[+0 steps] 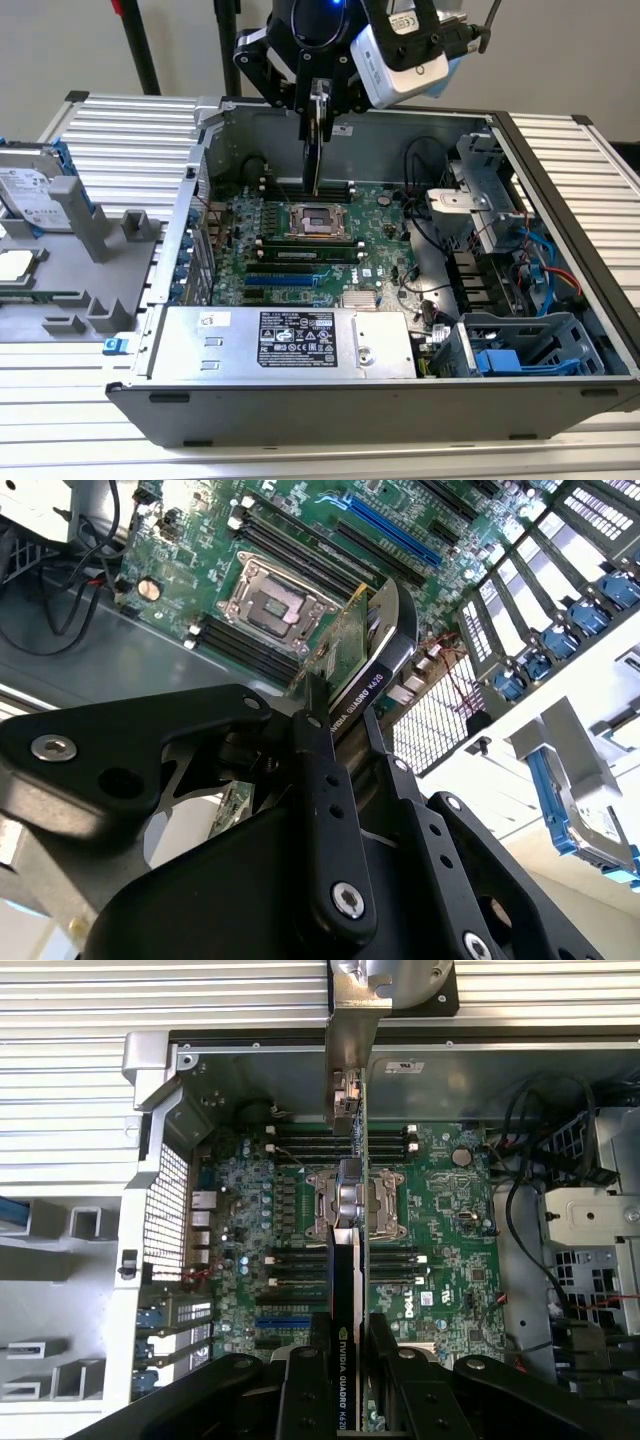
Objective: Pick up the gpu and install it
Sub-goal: 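Insert the gpu into the slot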
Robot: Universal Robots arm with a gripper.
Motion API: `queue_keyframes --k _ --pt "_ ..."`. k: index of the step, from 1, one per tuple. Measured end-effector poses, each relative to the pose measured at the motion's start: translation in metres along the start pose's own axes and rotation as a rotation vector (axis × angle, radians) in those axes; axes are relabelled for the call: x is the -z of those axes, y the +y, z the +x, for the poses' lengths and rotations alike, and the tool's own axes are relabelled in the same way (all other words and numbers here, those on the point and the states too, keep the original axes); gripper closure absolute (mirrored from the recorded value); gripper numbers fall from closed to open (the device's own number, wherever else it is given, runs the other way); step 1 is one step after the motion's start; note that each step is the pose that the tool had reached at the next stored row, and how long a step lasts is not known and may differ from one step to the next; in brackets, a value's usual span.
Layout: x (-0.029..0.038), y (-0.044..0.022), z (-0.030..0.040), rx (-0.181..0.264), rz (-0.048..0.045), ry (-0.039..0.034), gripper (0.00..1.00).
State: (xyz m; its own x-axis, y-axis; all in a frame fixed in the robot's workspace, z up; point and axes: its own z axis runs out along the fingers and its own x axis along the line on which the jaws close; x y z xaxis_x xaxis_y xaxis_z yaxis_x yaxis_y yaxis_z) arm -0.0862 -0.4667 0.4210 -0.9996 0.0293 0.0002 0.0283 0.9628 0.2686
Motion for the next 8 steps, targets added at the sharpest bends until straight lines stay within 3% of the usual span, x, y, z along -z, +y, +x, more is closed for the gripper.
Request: queue_keyframes --k 8 --pt "0.0000 0.0000 0.0000 0.020 0.0001 0.0056 1.00"
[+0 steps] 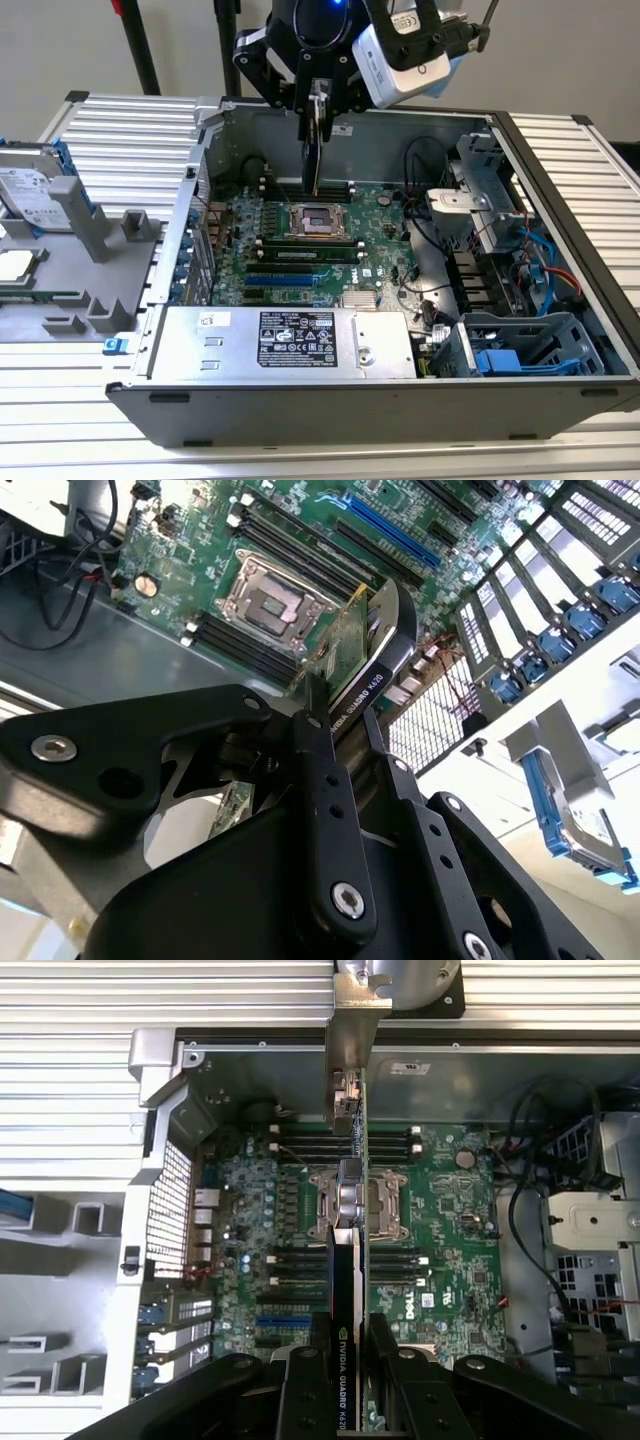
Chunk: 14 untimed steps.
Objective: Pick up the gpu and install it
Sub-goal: 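Insert the gpu into the slot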
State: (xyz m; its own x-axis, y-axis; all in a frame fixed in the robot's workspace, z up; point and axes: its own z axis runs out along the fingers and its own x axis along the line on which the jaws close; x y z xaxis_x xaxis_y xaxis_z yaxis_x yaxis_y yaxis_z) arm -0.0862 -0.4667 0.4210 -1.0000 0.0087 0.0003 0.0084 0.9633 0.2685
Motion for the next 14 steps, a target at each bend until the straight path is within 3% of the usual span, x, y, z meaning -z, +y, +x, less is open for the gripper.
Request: queue_keyframes --k 14 --pt "0.0000 0.0000 0.0000 0.033 0.0000 0.0091 1.00"
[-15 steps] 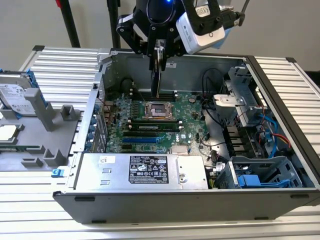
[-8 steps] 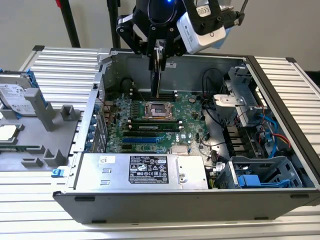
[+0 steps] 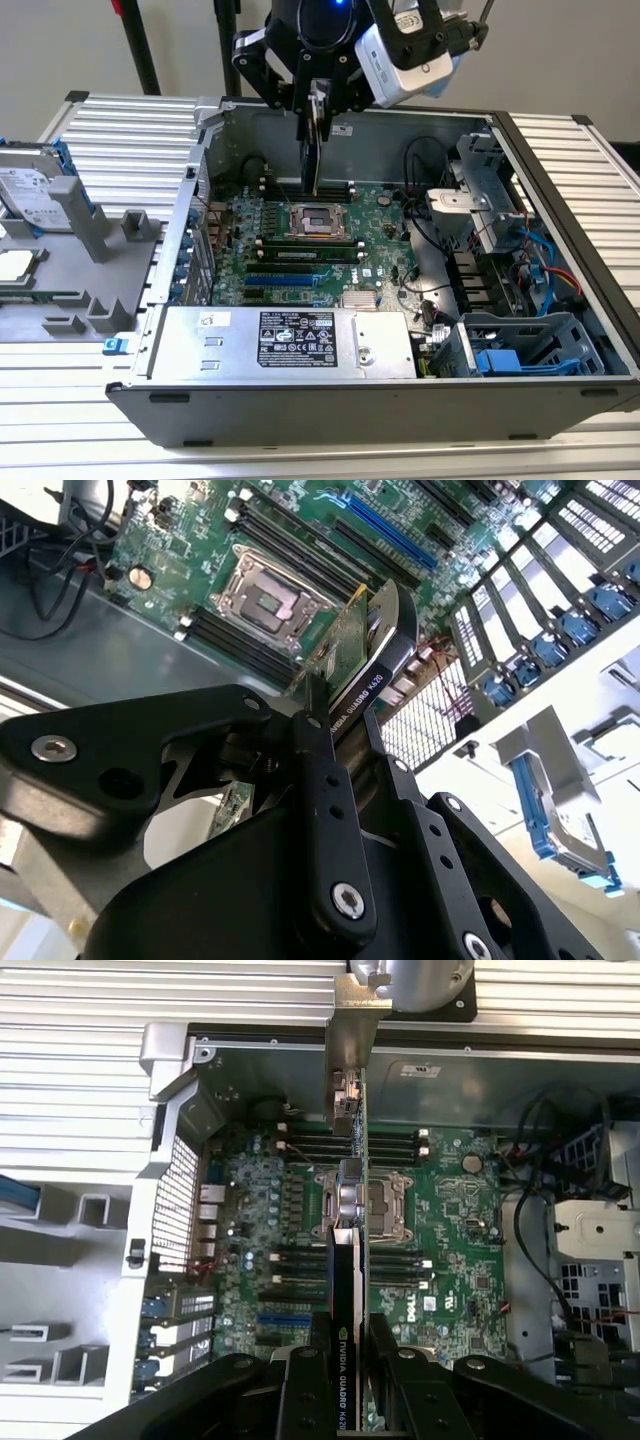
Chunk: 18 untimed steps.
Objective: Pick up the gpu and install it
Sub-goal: 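Insert the gpu into the slot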
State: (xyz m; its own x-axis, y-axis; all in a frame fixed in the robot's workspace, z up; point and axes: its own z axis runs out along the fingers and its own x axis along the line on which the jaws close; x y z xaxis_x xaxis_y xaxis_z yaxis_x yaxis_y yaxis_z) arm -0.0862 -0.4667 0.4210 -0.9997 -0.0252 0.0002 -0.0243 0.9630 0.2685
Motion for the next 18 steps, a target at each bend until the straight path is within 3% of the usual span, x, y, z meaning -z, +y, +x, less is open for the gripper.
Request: queue_keyframes --k 18 --pt "0.0000 0.0000 0.0000 0.065 0.0001 0.0182 1.00"
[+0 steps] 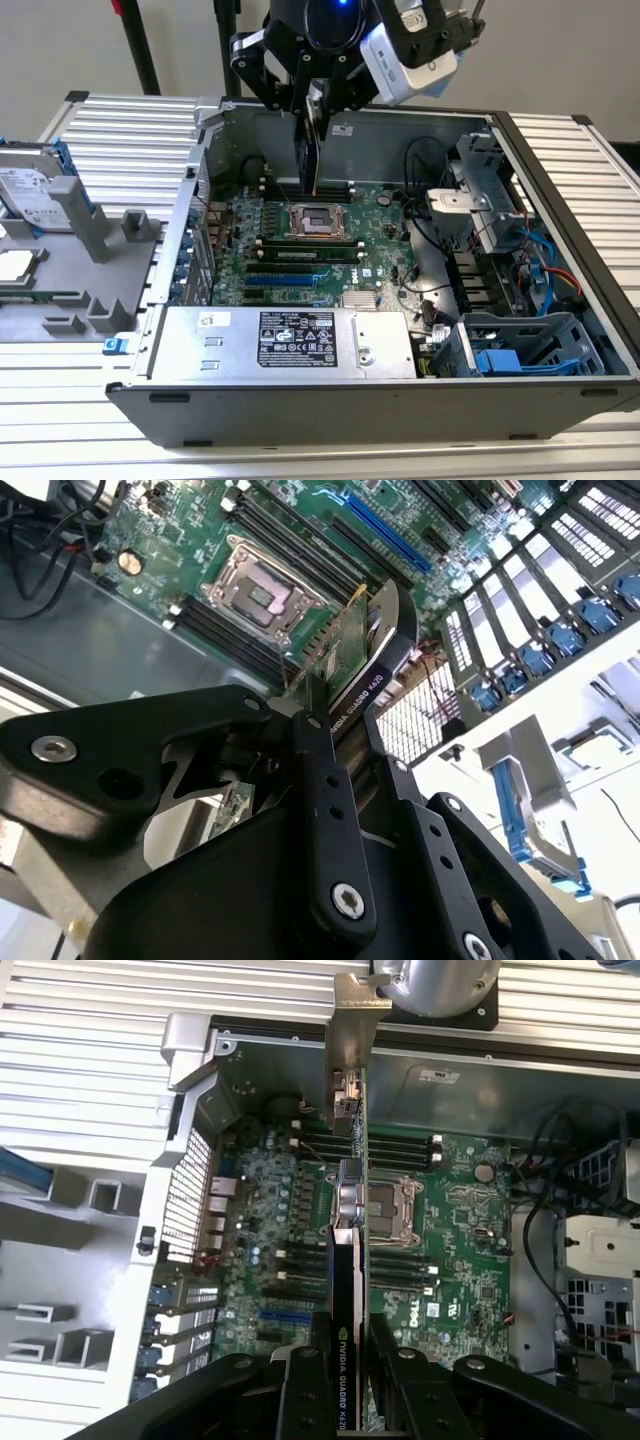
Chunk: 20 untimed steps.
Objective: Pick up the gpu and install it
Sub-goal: 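Insert the gpu into the slot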
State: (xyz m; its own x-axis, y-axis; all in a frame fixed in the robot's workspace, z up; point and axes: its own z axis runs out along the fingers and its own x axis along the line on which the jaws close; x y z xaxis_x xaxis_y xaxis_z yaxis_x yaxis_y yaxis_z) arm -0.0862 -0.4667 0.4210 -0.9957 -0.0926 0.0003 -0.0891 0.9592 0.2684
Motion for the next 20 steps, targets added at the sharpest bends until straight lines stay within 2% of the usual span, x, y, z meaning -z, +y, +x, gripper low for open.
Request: queue_keyframes --k 20 --pt "0.0000 0.0000 0.0000 0.072 0.0000 0.0201 1.00"
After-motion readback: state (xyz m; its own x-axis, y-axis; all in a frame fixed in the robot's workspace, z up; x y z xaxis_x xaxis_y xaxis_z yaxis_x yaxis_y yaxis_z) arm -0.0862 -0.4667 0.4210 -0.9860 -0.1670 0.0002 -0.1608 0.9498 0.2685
